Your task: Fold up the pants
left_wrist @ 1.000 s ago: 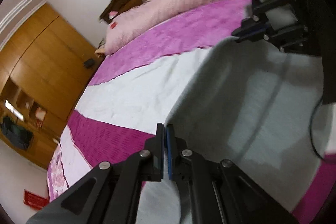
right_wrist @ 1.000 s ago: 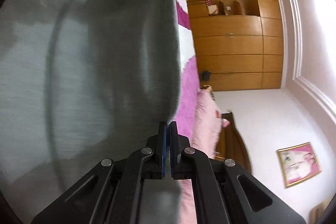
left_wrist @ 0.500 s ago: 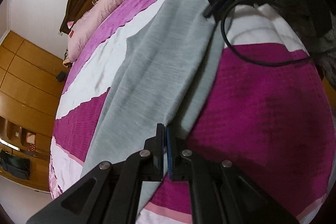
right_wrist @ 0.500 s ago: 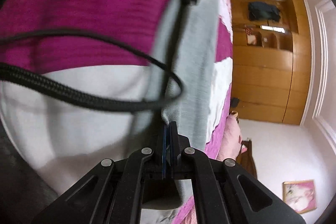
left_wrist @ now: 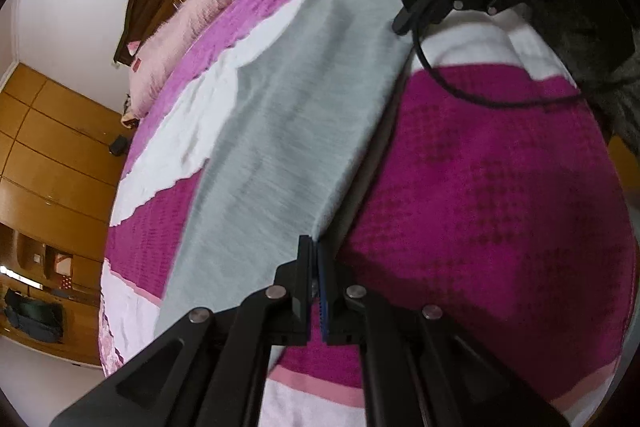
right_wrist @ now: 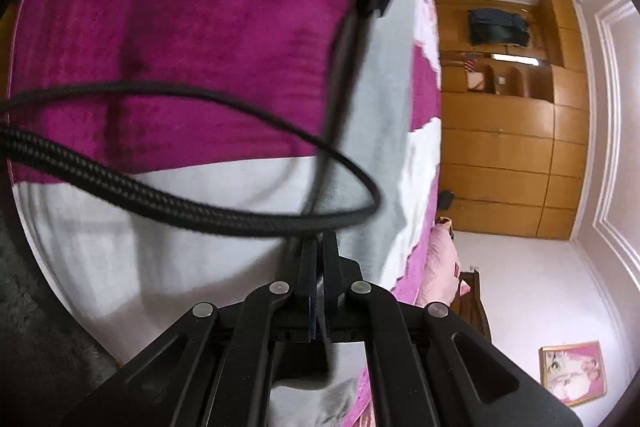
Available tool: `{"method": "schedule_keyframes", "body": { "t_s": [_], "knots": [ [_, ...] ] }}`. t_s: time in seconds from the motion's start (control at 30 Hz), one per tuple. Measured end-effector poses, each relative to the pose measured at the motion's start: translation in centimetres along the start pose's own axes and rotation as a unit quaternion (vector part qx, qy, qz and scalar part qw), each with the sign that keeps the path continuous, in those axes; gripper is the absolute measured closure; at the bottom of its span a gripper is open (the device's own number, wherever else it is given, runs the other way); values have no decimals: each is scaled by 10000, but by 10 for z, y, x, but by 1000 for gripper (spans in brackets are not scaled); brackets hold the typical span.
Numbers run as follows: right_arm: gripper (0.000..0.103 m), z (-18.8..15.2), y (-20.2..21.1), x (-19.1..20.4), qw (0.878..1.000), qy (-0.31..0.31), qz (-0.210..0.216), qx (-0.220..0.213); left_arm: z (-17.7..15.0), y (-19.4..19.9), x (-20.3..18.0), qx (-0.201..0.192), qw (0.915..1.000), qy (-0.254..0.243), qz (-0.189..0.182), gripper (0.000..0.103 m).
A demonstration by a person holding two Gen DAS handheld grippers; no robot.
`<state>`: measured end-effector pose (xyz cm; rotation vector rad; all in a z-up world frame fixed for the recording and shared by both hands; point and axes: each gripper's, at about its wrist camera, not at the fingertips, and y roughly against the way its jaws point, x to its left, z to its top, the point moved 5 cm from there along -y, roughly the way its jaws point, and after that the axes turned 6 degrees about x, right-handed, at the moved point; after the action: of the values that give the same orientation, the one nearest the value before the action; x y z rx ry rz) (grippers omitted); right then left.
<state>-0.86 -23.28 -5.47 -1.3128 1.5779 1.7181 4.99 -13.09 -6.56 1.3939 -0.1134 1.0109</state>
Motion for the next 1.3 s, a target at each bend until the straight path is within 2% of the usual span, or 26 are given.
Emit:
{"method": "schedule_keyframes", "body": {
  "t_s": [0.07, 0.13, 0.17, 0.2, 0.27, 0.33, 0.37, 0.4, 0.43, 0.47, 0.53, 0.57, 0.6, 0.63, 0.67, 0.73, 0.77, 0.87, 0.97, 1.03, 1.07, 1.1, 1.13, 1.23, 1.27, 1.3],
  "knots": [
    [102, 2, 0, 7, 9999, 94, -132, 17, 0, 0, -4, 3, 10000, -2, 76, 101],
    [101, 2, 4, 4, 9998, -93, -185, -12, -1, 4, -4, 103, 9997, 193, -148, 96],
    [95, 1, 8, -1, 9995, -314, -86, -36, -3, 11, -2, 136, 9982, 452, -372, 93],
    [80, -1, 14, -6, 9982, -594, 23, -45, -3, 19, 0, 96, 9955, 731, -594, 91],
    [64, -10, 26, -17, 9939, -1083, 174, -69, -4, 36, 4, -63, 9875, 1225, -986, 85],
    [64, -31, 40, -36, 9780, -2028, 484, -66, -1, 50, 7, -189, 9808, 1552, -1165, 78],
    [64, -46, 43, -49, 9601, -2671, 827, -58, 3, 56, 9, -254, 9781, 1661, -1225, 77],
    [64, -61, 44, -59, 9375, -3281, 1159, -60, 9, 61, 12, -327, 9752, 1795, -1255, 76],
    [64, -83, 44, -66, 9063, -3943, 1522, -57, 15, 62, 14, -357, 9738, 1875, -1240, 76],
    [64, -111, 40, -74, 8633, -4683, 1881, -37, 24, 61, 18, -381, 9725, 1990, -1148, 75],
    [64, -169, 23, -82, 7535, -6089, 2480, 19, 40, 53, 22, -361, 9701, 2193, -973, 75],
    [64, -201, 12, -80, 6862, -6754, 2703, -4, 49, 47, 25, -358, 9679, 2321, -900, 75],
    [64, -223, 4, -76, 6363, -7150, 2897, -98, 56, 41, 28, -343, 9653, 2454, -824, 75],
    [64, -248, -9, -67, 5780, -7545, 3104, -168, 63, 32, 32, -272, 9617, 2634, -707, 75],
    [64, -260, -20, -60, 5452, -7751, 3190, -127, 67, 24, 36, -223, 9585, 2760, -685, 75],
    [64, -274, -41, -49, 5111, -7905, 3374, -53, 74, 8, 41, -125, 9473, 3086, -846, 75],
    [64, -275, -50, -44, 5043, -7902, 3482, -19, 75, 1, 42, -72, 9427, 3211, -901, 75],
    [64, -276, -62, -41, 5064, -7829, 3613, -94, 72, -15, 40, 147, 9328, 3440, -1067, 75],
    [64, -270, -71, -28, 5233, -7684, 3678, 185, 68, -18, 34, 244, 9357, 3364, -1032, 75],
    [82, -266, -73, -27, 5171, -7714, 3709, 90, 64, -16, 32, 250, 9382, 3303, -1001, 75],
    [83, -264, -73, -30, 5170, -7709, 3720, 50, 64, -16, 31, 260, 9396, 3266, -986, 75],
    [84, -266, -65, -22, 5248, -7685, 3661, 89, 63, -15, 31, 280, 9411, 3231, -955, 75],
    [84, -267, -61, -25, 5447, -7594, 3554, 173, 61, -15, 30, 299, 9425, 3196, -928, 75],
    [84, -276, -47, -37, 6172, -7167, 3191, 587, 58, -14, 28, 339, 9443, 3157, -863, 75],
    [84, -280, -46, -39, 6311, -7080, 3087, 723, 57, -13, 27, 347, 9449, 3147, -835, 75],
    [84, -286, -48, -40, 6334, -7055, 3076, 798, 56, -12, 26, 348, 9453, 3141, -807, 75]
  ]
}}
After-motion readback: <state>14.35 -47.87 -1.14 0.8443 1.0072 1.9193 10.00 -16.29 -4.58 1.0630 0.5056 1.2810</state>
